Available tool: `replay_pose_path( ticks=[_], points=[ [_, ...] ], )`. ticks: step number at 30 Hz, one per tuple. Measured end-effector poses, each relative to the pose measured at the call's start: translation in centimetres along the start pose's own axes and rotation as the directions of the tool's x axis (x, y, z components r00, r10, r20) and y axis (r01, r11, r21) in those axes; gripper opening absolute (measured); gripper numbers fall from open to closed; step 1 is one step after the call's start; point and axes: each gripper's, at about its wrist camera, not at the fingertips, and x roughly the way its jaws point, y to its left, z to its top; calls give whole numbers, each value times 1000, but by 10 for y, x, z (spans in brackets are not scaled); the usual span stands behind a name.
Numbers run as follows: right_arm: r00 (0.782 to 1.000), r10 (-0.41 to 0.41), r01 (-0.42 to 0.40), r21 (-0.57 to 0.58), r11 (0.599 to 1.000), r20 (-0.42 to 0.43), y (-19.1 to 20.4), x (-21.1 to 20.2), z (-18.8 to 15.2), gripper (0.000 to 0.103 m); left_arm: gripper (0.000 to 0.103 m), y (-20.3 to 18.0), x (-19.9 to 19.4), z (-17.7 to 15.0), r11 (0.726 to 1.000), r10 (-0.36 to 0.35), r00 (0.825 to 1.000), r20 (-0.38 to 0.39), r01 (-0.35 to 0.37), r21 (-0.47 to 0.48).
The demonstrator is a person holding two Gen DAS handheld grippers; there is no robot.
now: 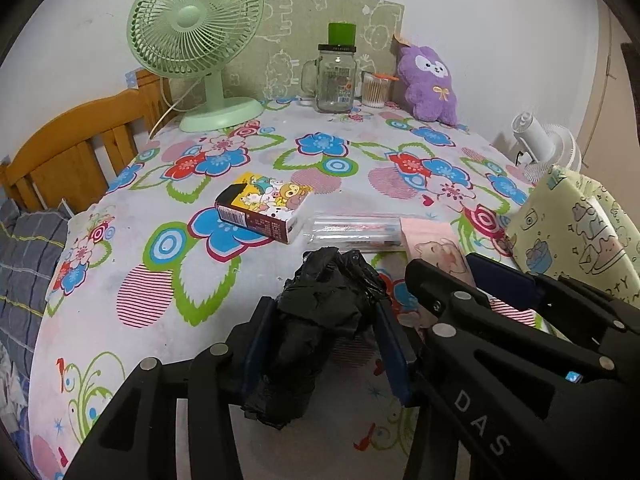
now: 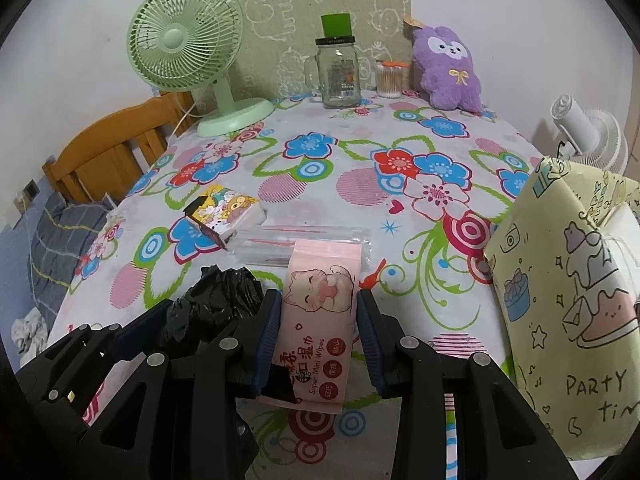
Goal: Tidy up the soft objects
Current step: 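Grasp the black plastic bag with the left tool while the right tool holds the wipes pack, then carry the wipes pack and black bag with both tools over the paper box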
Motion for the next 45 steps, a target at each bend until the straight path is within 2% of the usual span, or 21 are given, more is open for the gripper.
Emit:
replay_pose_path(
  ticks=[13,33,45],
  points=[
    [998,-1,3,-27,1000,66,-3,-36,4,41,51,-12,-32,2,1000,-1,997,71,1,-5],
    [992,34,-25,-69,997,125,-6,-79,11,41,51,-27,-73,7,999,36,990,139,-34,-14],
    [986,40,-24,-100,995,162,-18,-111,22,41,51,-49,-96,18,999,40,984,175,-37,-20]
  ],
)
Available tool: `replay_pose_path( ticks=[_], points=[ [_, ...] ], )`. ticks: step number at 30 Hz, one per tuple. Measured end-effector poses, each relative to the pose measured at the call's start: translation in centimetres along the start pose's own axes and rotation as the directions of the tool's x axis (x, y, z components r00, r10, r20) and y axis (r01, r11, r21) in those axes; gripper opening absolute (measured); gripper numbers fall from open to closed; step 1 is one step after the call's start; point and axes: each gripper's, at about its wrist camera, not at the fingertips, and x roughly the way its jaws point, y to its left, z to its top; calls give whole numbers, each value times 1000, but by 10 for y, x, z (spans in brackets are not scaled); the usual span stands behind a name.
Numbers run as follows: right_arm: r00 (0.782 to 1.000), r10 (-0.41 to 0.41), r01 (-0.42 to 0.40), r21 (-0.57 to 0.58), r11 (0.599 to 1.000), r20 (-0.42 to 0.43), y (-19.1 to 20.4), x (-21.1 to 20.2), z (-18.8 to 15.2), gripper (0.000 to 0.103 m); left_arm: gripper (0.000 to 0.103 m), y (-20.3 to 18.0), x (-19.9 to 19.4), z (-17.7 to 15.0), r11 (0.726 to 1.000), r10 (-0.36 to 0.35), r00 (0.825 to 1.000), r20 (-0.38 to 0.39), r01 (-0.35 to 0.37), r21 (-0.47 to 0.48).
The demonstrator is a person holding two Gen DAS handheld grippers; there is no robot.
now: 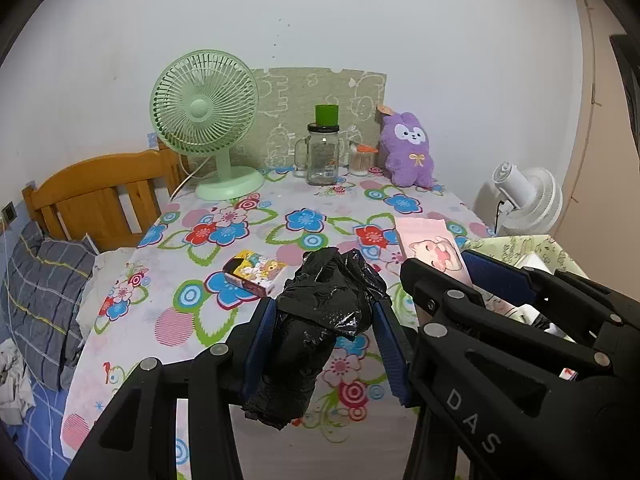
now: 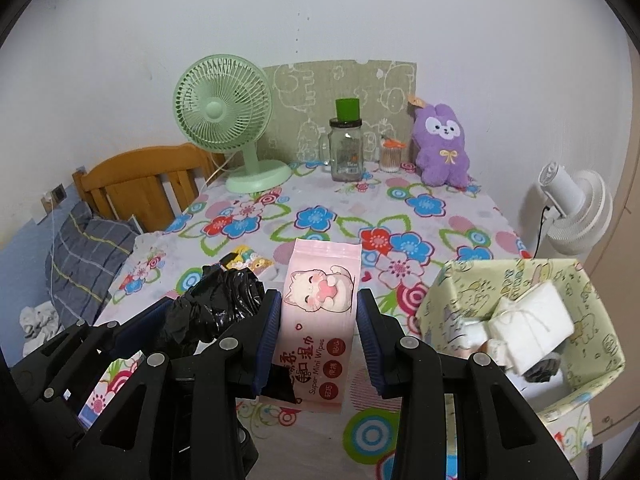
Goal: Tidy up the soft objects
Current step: 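Carry the wipes pack and black bag with both tools over the paper box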
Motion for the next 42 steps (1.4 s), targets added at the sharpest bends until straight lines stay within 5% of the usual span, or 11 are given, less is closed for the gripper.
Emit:
replay_pose_path(
  ticks=[42],
  points=[
    [993,-104,100,66,993,59,-128,-43,19,41,51,-131,8,34,990,-103,994,34,99,104]
  ],
)
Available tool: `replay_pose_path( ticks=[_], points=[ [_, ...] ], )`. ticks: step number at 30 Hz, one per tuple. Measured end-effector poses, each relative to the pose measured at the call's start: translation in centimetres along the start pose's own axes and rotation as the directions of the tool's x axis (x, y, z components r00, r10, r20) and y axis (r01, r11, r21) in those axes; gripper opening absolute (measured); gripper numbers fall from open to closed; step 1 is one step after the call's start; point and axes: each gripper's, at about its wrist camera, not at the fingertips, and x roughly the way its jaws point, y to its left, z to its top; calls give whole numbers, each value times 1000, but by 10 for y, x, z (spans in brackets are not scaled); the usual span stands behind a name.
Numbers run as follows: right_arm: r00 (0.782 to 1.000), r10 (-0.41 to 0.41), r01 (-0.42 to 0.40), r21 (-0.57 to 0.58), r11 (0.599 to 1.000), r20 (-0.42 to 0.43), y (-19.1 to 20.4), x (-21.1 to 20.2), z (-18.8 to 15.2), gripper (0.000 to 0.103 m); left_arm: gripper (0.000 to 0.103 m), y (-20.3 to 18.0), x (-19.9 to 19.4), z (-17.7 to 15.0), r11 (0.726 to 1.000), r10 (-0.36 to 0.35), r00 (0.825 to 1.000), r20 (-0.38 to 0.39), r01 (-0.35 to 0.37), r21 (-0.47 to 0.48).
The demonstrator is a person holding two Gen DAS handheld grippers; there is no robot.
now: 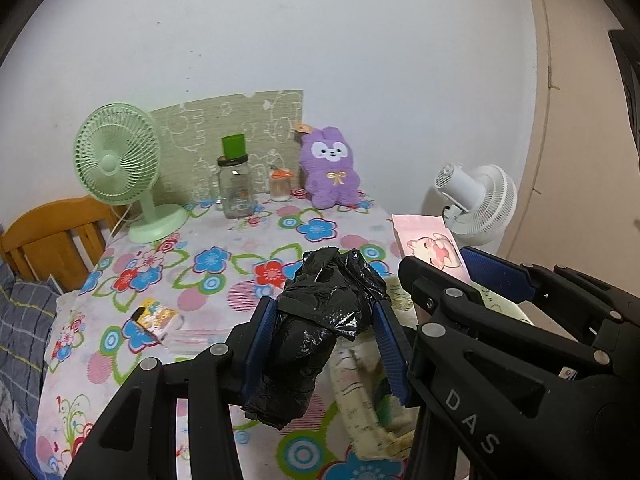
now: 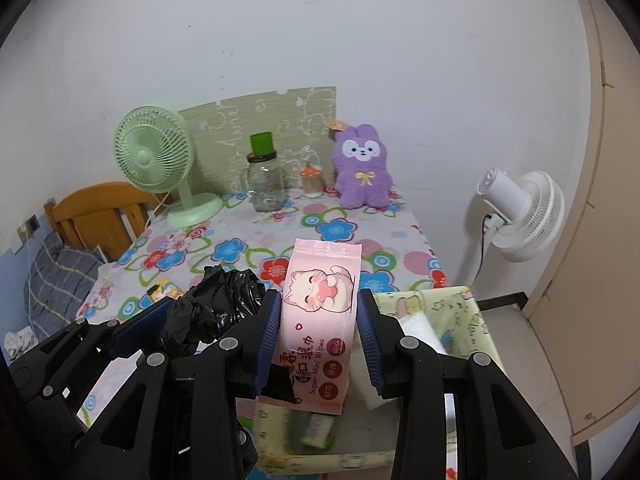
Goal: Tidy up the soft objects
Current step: 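Carry the wipes pack and black bag with both tools over the paper box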
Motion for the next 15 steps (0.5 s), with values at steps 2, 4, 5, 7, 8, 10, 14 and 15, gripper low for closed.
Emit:
replay_pose_path(
  ticks=[2,4,5,7,8,10,14,15],
  points=[
    [1000,-9,9,6,1000,-2,-8,0,-1,41,51,-6,3,1,1000,-8,1000,-3,8,8],
    [1000,-15,15,11,1000,-2,-14,1,-1,41,51,-13,6,2,1000,-15,1000,-4,15,13],
    [1000,-19,19,14,1000,-2,-18,1,-1,41,51,-15,6,2,1000,-18,1000,-5,18,15],
    [1000,-26,26,20,999,-3,-24,1,-2,41,51,-22,9,2,999,-24,1000,-8,25,21],
    [1000,-28,28,22,999,-4,-26,1,-2,41,51,-24,10,2,999,-28,1000,-9,28,23],
    [999,-34,34,28,999,-6,-33,2,-4,41,52,-30,13,3,999,-35,999,-14,35,29],
    [999,-48,48,42,998,-16,-46,4,-7,41,52,-41,20,2,998,-52,998,-27,53,41],
    [999,-51,52,45,998,-18,-48,4,-7,41,52,-43,22,2,997,-56,998,-31,57,43]
  ],
)
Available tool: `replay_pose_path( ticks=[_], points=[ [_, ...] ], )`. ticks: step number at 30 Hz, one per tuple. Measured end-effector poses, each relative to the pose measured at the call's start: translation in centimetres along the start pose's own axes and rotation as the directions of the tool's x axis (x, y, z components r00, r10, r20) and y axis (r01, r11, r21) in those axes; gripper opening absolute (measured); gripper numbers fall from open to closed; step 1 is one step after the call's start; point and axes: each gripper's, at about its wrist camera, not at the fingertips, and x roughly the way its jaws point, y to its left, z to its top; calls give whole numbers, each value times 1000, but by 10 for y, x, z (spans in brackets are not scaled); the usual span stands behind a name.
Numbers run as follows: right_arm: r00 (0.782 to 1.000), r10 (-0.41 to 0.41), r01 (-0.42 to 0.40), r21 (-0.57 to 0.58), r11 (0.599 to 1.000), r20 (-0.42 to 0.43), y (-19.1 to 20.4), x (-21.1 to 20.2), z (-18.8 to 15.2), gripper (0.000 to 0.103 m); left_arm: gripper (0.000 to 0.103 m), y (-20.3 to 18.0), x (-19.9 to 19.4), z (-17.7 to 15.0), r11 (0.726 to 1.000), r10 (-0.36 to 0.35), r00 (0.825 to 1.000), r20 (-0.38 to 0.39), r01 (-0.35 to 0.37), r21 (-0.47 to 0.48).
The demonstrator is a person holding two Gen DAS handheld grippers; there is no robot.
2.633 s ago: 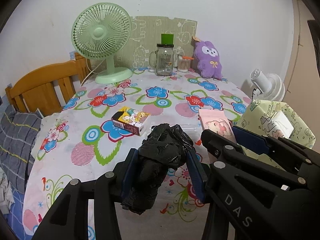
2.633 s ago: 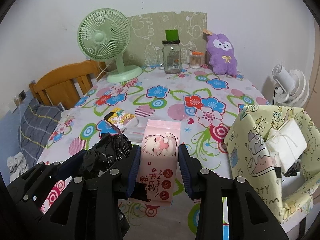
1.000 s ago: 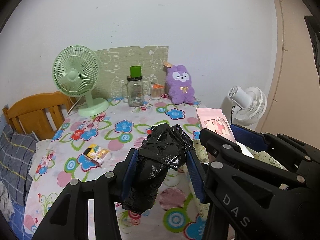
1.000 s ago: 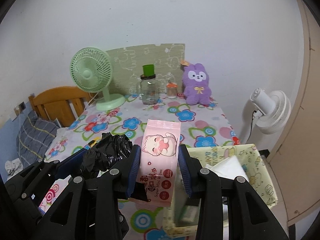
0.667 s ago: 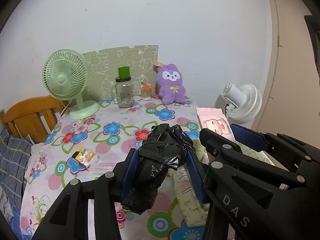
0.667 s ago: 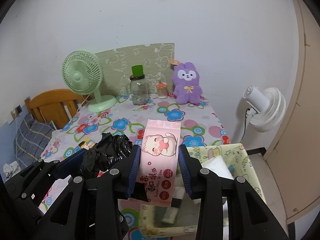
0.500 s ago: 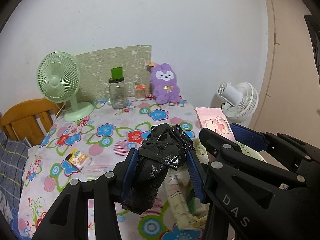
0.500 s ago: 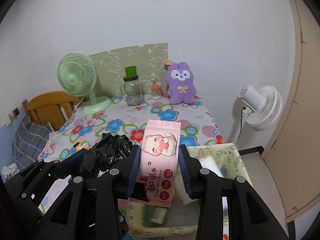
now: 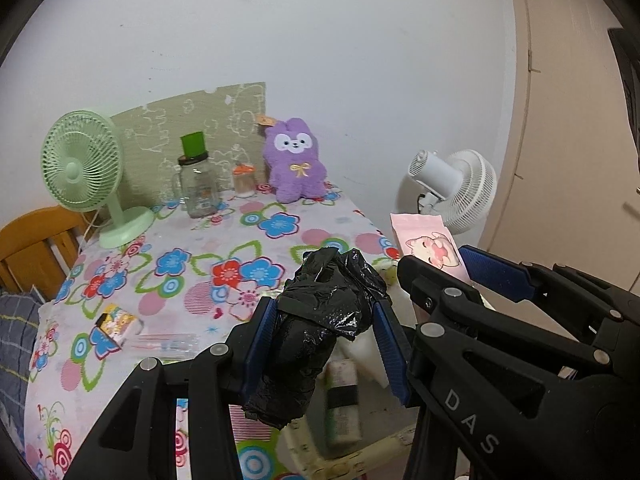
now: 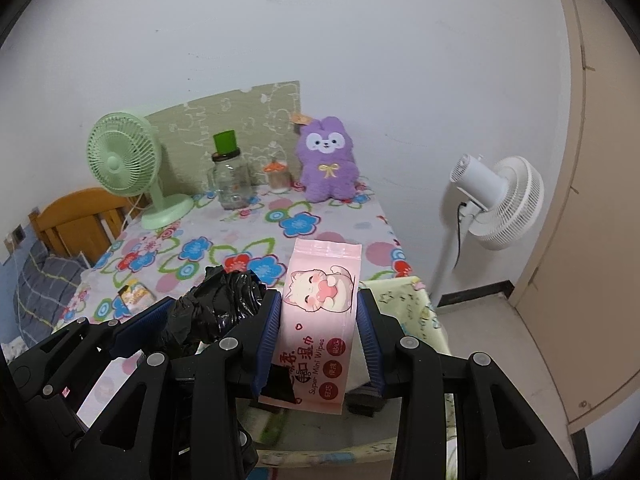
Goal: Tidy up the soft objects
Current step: 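Carry the wipes pack and black bag with both tools over the paper box, then release the wipes pack from the right tool while the left tool drops the black bag in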
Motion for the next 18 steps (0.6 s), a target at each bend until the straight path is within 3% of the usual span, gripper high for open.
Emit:
replay_pose_path(
  ticks=[11,16,18],
  points=[
    [999,-26,27,22,999,-40,-29,13,-7,41,52,-24,21,-2,999,-34,998,-48,35,15],
    [997,-21,24,36,999,-68,-37,21,-12,41,57,-28,30,-5,999,-45,996,-81,46,20],
    [997,-21,24,36,999,-76,-38,24,-14,41,64,-30,33,-6,999,-43,995,-87,45,22]
  ],
)
